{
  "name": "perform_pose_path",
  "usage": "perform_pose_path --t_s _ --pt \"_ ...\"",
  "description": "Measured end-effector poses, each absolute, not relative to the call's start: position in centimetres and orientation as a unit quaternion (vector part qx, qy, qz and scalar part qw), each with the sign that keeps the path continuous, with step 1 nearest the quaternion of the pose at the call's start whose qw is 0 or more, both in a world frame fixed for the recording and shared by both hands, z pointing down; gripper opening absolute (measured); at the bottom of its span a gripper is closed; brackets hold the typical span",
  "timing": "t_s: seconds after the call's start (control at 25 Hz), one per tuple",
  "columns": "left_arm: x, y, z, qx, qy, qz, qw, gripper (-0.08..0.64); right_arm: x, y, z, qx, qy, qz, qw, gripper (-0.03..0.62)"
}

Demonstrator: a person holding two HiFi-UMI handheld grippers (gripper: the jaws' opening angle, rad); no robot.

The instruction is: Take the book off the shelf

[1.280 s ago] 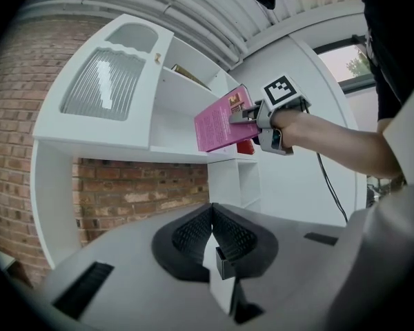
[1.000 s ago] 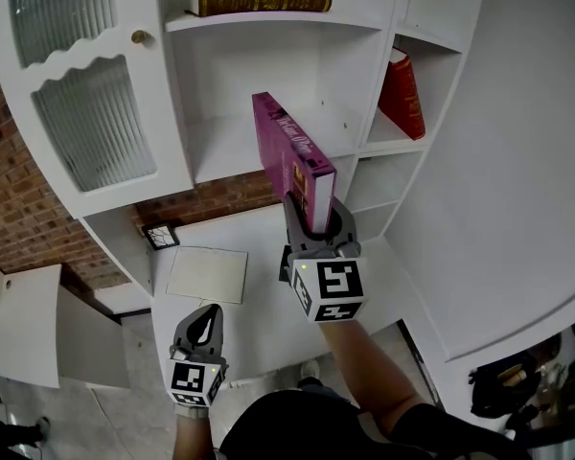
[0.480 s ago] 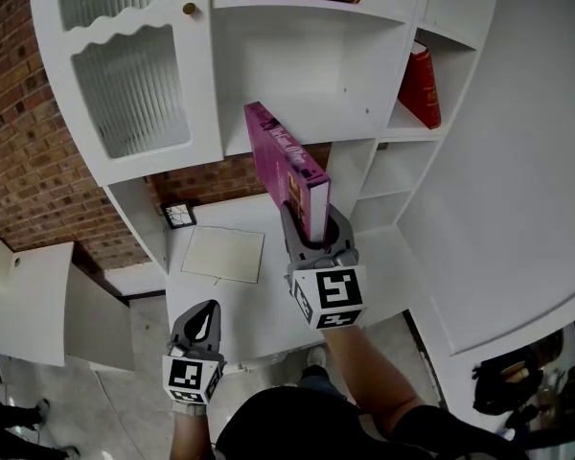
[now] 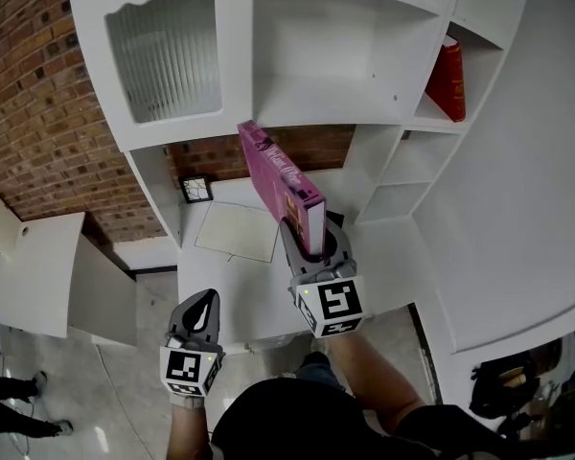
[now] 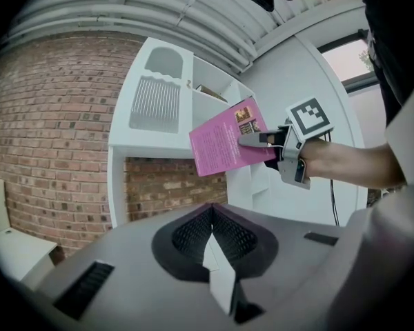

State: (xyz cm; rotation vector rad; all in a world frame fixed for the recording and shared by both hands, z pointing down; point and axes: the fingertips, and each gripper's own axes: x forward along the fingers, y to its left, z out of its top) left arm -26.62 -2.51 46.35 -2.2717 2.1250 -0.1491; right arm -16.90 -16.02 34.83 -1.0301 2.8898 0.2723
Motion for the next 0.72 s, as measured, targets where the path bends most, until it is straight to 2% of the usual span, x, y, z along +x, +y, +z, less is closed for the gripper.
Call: perform_pose_path --t_s 0.72 --pt "-30.4 2.6 48.5 -0.695 0.717 -0.04 -0.006 0.009 -20.5 -9.2 43.5 -0.231 0.97 0.071 -0.001 0.147"
